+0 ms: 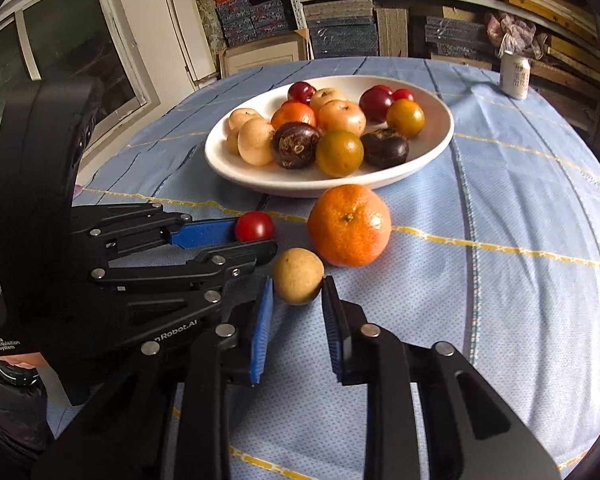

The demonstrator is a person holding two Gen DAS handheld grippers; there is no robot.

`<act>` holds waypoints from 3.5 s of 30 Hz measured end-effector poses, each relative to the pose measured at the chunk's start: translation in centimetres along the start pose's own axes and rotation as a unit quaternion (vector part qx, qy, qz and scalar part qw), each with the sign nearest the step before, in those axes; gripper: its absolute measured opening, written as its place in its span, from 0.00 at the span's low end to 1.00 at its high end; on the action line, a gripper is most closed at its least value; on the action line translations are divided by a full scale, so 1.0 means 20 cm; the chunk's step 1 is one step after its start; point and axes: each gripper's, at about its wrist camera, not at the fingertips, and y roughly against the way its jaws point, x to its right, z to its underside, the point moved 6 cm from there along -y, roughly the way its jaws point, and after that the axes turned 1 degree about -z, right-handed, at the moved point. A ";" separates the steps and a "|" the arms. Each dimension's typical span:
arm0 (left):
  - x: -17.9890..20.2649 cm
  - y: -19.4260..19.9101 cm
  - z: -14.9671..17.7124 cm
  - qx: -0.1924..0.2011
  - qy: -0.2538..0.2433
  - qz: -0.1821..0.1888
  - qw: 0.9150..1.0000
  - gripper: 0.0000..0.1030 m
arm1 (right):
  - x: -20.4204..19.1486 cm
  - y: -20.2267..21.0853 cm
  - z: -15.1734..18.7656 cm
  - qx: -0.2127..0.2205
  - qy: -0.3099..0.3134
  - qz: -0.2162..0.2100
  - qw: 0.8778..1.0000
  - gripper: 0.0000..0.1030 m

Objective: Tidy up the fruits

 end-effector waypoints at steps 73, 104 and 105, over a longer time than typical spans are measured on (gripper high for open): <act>0.28 0.10 -0.07 0.045 0.035 -0.046 0.997 0.32 | 0.20 -0.21 -0.22 -0.134 -0.114 -0.037 0.984 0.44; 0.15 0.12 0.01 0.008 0.066 -0.135 0.989 0.94 | 0.28 -0.19 -0.25 -0.155 -0.133 -0.057 0.977 0.44; 0.16 0.12 0.00 0.012 0.073 -0.128 0.989 0.94 | 0.28 -0.19 -0.25 -0.156 -0.134 -0.060 0.977 0.44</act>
